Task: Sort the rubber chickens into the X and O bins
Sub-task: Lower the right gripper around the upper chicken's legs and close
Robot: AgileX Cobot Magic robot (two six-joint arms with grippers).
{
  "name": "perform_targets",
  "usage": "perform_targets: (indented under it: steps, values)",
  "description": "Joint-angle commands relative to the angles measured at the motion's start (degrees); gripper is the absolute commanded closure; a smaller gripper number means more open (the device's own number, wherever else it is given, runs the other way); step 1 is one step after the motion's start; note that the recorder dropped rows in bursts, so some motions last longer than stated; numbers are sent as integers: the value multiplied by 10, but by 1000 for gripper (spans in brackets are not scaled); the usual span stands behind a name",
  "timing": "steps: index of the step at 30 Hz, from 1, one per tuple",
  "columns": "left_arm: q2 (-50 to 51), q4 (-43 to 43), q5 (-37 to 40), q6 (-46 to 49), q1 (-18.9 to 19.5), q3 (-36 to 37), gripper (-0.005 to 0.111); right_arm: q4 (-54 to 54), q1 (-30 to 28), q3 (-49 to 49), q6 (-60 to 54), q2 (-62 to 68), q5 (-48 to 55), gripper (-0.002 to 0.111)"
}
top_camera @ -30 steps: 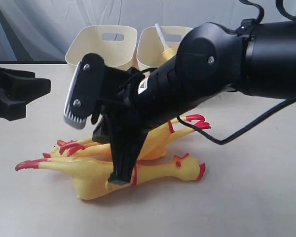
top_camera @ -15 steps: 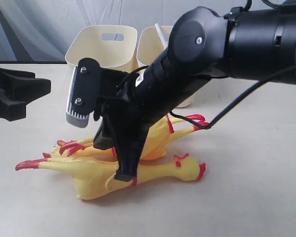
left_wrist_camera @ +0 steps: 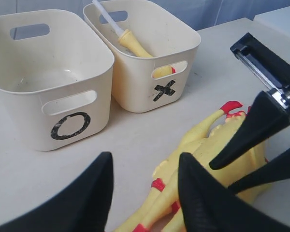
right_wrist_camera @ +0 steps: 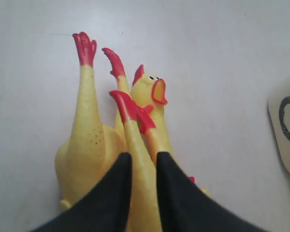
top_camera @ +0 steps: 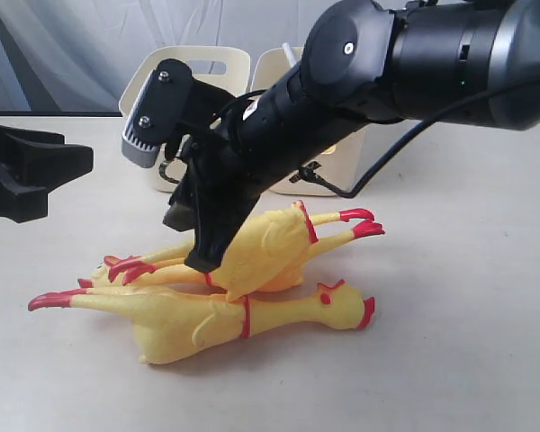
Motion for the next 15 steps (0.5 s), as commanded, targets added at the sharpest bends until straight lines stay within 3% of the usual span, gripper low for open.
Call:
perform_targets:
  steps: [1, 3, 15]
  values:
    - [1, -5, 3, 0, 1, 2, 65, -16, -3, -4, 2, 11, -11, 62]
    - [1, -5, 3, 0, 1, 2, 65, -19, -3, -4, 2, 18, -10, 56]
    - [1, -5, 3, -1, 1, 2, 65, -87, -2, -4, 14, 50, -32, 57]
